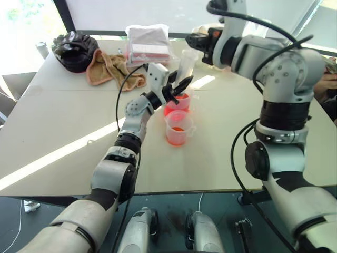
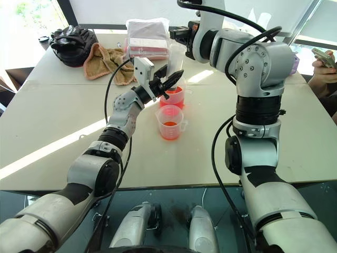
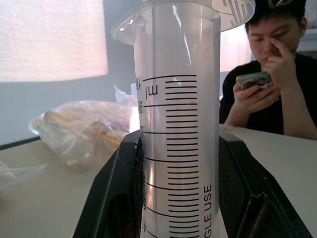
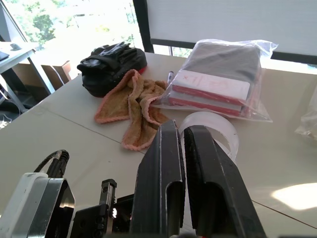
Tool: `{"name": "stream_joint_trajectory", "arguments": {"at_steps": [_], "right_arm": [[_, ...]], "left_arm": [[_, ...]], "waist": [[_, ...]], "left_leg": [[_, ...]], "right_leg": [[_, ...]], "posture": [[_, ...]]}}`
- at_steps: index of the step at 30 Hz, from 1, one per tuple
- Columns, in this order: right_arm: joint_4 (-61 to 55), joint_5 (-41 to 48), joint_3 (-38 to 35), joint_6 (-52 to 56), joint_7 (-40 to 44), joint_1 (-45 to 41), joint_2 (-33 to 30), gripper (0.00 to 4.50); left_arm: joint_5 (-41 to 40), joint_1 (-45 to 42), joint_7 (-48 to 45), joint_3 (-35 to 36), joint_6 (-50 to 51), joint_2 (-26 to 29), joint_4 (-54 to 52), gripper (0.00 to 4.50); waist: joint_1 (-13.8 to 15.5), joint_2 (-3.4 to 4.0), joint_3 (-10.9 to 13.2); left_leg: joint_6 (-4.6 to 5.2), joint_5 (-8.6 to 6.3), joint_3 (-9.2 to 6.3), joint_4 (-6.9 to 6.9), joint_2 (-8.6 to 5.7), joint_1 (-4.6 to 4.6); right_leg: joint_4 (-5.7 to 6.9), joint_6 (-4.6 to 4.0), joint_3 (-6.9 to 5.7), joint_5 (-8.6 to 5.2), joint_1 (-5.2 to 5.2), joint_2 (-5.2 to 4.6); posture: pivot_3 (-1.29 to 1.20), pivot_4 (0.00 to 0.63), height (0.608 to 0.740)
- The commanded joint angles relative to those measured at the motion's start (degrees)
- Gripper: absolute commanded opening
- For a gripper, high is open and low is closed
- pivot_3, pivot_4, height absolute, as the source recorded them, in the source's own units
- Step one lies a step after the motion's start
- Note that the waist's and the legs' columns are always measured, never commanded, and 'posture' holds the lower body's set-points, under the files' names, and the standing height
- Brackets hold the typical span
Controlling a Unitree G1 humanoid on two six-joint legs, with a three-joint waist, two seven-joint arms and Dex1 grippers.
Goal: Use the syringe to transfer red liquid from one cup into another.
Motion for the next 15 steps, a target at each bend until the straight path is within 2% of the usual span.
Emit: {"name": "stream_joint_trajectory", "arguments": {"at_steps": [1, 15], "right_arm": [[-2.9, -1.5, -2.4, -6.4, -0.3, -6.3, -2.4, 0.05], [0.0, -1.8, -2.6, -7.9, 0.4, -8.4, -3.7, 0.05]], "left_arm": [[2.7, 3.3, -1.9, -3.0, 1.7, -0.7, 2.8, 1.37], [2.8, 3.5, -1.7, -3.2, 2.0, -0.9, 2.5, 1.37]], "waist": [[0.0, 0.00, 0.0], [0.0, 0.00, 0.0]], "left_leg": [[0.00, 0.00, 0.00, 0.00, 0.00, 0.00], [0.00, 0.00, 0.00, 0.00, 0.00, 0.00]], "right_leg": [[0.00, 0.00, 0.00, 0.00, 0.00, 0.00], [0.00, 0.00, 0.00, 0.00, 0.00, 0.00]], "posture": [[0.00, 0.150, 0.740], [0.00, 0.150, 0.740]]}}
